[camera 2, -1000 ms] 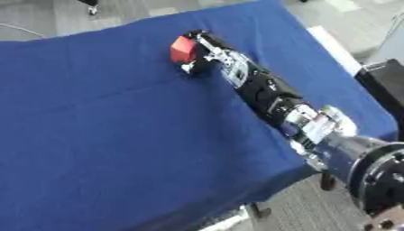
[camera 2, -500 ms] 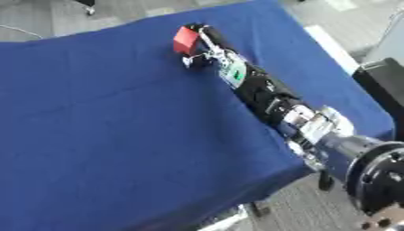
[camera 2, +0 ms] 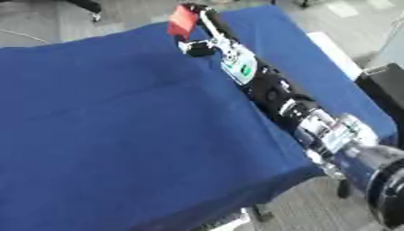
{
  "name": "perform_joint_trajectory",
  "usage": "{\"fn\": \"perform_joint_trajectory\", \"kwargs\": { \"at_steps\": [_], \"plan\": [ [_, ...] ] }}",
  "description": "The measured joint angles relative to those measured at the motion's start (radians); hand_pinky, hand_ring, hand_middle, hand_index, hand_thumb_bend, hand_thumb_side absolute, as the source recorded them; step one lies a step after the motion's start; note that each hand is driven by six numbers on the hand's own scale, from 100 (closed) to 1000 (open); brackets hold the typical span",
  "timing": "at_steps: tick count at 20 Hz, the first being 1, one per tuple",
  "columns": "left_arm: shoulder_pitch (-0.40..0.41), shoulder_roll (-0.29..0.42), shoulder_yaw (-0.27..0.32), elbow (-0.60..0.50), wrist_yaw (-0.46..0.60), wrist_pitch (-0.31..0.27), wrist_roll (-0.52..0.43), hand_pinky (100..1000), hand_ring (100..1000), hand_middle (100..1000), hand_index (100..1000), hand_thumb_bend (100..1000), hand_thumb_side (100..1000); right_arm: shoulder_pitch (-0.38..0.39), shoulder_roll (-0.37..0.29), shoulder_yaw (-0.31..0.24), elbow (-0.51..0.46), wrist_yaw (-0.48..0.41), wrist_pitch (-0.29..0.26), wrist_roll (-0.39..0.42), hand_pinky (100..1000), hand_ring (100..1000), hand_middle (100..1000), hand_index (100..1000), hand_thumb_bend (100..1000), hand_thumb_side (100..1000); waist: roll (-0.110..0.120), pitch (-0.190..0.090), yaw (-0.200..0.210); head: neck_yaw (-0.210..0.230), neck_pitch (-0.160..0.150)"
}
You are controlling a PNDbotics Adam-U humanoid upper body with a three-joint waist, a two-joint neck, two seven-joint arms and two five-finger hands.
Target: Pick up the objects with one hand, pass them to the other hand, and then place them into the box on the other side of the table.
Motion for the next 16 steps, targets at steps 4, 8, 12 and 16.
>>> {"fn": "perform_joint_trajectory", "kwargs": {
  "at_steps": [4, 8, 12, 16],
  "plan": [
    [0.021, 0.007, -0.016, 0.056, -0.018, 0.029, 0.002, 951, 626, 618, 765, 181, 1000, 0.014, -0.005, 0.017, -0.275, -0.084, 0.039, 0.035, 779, 848, 599, 500, 100, 132, -0.009, -0.026, -0.039, 0.129, 0.000],
    [0.033, 0.004, -0.045, 0.124, -0.014, 0.042, -0.006, 949, 627, 620, 766, 176, 1000, 0.023, 0.001, 0.030, -0.534, -0.136, 0.092, 0.089, 782, 838, 597, 505, 100, 156, -0.010, -0.042, -0.072, 0.261, 0.000],
    [0.033, -0.019, -0.092, 0.187, 0.003, 0.051, -0.035, 945, 630, 624, 769, 178, 1000, 0.021, 0.052, 0.056, -0.662, -0.157, 0.113, 0.174, 783, 843, 599, 505, 100, 156, -0.007, -0.051, -0.091, 0.343, 0.000],
    [0.016, -0.042, -0.148, 0.235, 0.029, 0.057, -0.082, 946, 631, 625, 771, 175, 1000, 0.018, 0.117, 0.091, -0.684, -0.157, 0.111, 0.246, 784, 858, 606, 502, 100, 153, -0.003, -0.051, -0.099, 0.381, 0.000]
  ]
}}
